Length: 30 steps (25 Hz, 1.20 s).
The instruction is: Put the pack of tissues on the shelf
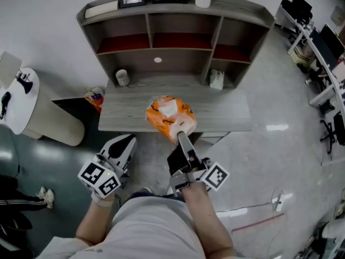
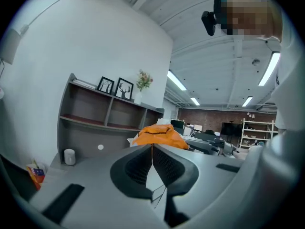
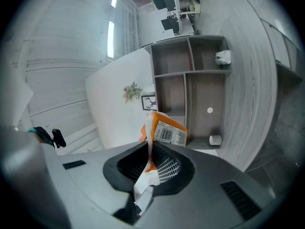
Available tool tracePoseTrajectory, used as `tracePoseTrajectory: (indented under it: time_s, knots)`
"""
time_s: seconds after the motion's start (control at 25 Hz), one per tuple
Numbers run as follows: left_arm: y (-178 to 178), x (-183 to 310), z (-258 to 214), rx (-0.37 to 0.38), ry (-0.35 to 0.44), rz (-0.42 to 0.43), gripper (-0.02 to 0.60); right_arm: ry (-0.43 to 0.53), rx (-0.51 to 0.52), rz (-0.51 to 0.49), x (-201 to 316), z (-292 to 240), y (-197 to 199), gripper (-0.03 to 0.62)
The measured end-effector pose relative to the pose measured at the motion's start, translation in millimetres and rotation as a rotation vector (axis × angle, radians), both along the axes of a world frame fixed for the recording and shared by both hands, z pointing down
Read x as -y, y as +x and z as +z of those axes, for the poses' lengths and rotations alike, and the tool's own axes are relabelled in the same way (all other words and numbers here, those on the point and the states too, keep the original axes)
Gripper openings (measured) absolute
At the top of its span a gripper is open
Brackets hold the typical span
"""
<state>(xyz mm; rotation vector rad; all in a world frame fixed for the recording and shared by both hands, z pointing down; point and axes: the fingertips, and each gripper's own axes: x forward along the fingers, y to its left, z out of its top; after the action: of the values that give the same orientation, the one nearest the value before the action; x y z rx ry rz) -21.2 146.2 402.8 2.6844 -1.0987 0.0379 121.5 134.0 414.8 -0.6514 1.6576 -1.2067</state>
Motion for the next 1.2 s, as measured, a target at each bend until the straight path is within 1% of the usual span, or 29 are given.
tracePoseTrajectory:
  time_s: [0.12,0.28,0.56,0.84,1.04,1.2]
  knots:
    - [16,6,-4,0.019,0.013,-0.015,0.017,0.002,0.018,-0.008,6,0,17,0.040]
    - [29,18,-8,0.030,0.024,-0.026,0.017,0.004,0.042,-0.014,20,-1,30,0.041]
    - [30,43,3,0.033,-0.004,-0.035,0.017,-0.021,0.047,-0.018,50,7,34,0.041]
    - [26,80,18,0.004,-0.032,-0.004,0.017,-0.061,0.031,-0.025,93,27,18,0.041]
    - [10,126,20,-0.009,-0.048,0.016,0.017,-0.093,0.006,-0.019,138,36,0,0.041]
    - [-7,169,18,-0.012,-0.048,0.028,0.017,-0.098,-0.002,-0.004,177,30,-16,0.040]
